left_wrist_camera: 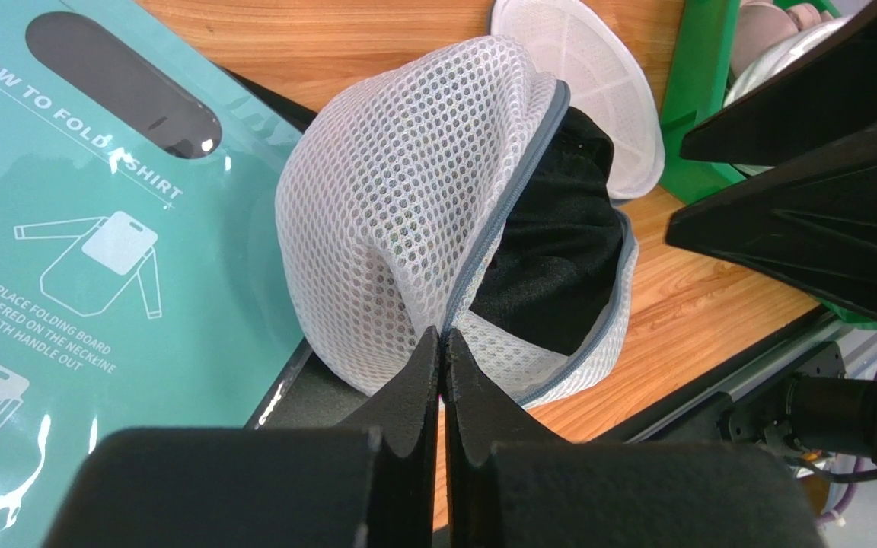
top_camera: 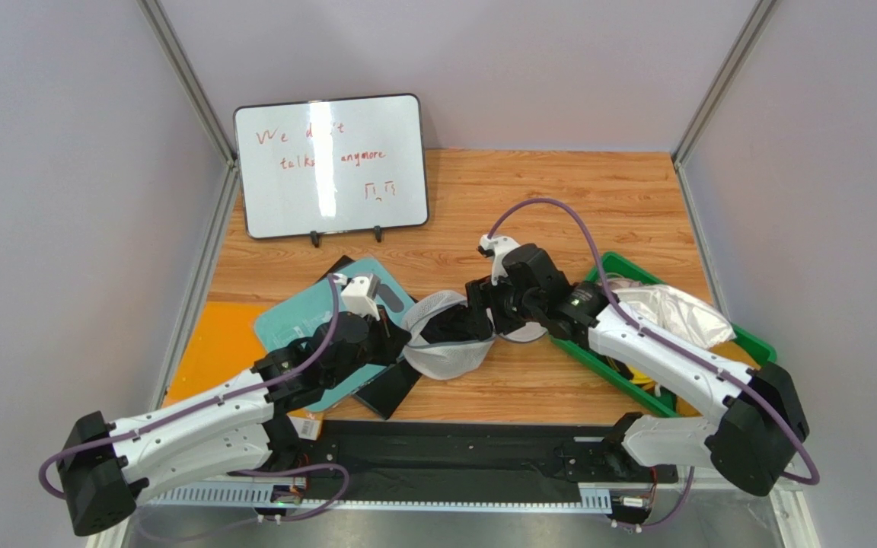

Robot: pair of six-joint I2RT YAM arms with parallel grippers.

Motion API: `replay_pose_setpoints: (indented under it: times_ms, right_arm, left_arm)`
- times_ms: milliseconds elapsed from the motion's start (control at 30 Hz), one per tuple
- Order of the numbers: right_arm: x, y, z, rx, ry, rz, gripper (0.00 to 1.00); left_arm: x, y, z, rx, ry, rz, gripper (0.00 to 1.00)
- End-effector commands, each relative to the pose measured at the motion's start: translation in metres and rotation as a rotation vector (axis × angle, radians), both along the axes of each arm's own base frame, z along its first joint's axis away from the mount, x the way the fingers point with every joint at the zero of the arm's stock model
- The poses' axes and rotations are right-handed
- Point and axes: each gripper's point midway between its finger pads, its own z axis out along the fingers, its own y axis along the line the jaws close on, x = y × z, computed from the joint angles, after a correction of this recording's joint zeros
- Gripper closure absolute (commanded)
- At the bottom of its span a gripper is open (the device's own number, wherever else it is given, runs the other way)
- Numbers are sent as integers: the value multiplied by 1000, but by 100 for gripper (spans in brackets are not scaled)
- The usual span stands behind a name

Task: Unzip the laundry bag and remove the bra
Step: Pick up the bra from the laundry bag.

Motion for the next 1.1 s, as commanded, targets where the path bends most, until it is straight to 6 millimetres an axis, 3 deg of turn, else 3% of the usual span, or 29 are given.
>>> replay_pose_setpoints:
  times_ms: [0,233,433,533,567,633,667,700,1067]
  right_arm:
    - [8,14,-6,28,-28,46,30]
    - [18,19,-33,-12,-3,33,32]
    - [19,24,-44,-21,33,46,39]
    - [17,27,-44,-8,49,52,56]
    - [16,28,-43,-3,50,54,69]
    - [15,28,-37,7,46,52,81]
    - [17,29,-31,12,36,50,95]
    - [17,29,-27,16,31,53,100]
    - [-2,47,32,76,-35,142,100]
  left_arm:
    - [2,-1,13,-21,-21,0,100]
    - [0,1,10,-20,-12,2,100]
    - [0,3,8,-14,-10,6,100]
    - [0,3,8,-14,-11,7,100]
    - [0,3,7,-11,-11,7,100]
    - [0,2,7,-11,-11,5,100]
    - [0,2,8,-13,-10,4,100]
    - [0,1,7,-13,-11,2,100]
    - [10,-20,22,-16,-22,-31,100]
